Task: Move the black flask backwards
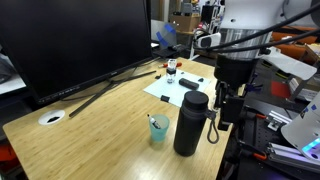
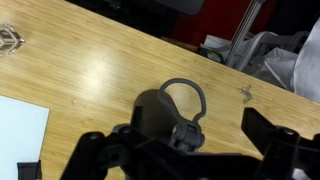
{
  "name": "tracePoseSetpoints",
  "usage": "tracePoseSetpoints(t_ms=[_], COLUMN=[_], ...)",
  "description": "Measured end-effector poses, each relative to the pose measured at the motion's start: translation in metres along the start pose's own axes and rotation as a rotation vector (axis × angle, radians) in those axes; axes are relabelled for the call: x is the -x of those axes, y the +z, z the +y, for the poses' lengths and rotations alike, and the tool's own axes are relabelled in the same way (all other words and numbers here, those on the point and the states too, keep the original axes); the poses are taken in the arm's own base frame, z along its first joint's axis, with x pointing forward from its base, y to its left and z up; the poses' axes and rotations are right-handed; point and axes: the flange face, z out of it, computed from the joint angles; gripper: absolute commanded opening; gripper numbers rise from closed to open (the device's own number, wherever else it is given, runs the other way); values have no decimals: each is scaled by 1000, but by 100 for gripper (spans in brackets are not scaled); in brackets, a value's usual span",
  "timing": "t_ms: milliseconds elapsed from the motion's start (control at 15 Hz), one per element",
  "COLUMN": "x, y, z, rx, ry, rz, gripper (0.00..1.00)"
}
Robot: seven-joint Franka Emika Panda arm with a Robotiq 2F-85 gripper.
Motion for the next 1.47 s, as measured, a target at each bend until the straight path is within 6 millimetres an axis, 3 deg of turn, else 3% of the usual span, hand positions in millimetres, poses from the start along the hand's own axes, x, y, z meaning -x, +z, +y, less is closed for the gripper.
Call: tracePoseSetpoints(t_ms=[800, 1200, 1267, 1333, 1400, 1467], x=[-10, -11, -12, -12, -13, -13], y=[3, 16, 18, 19, 21, 21], z=[9, 6, 6, 6, 6, 6], rx=[77, 84, 83, 81, 79, 78], ry=[214, 268, 270, 271, 272, 271], rz=[73, 61, 60, 61, 62, 64], gripper=[100, 100, 97, 80, 72, 71])
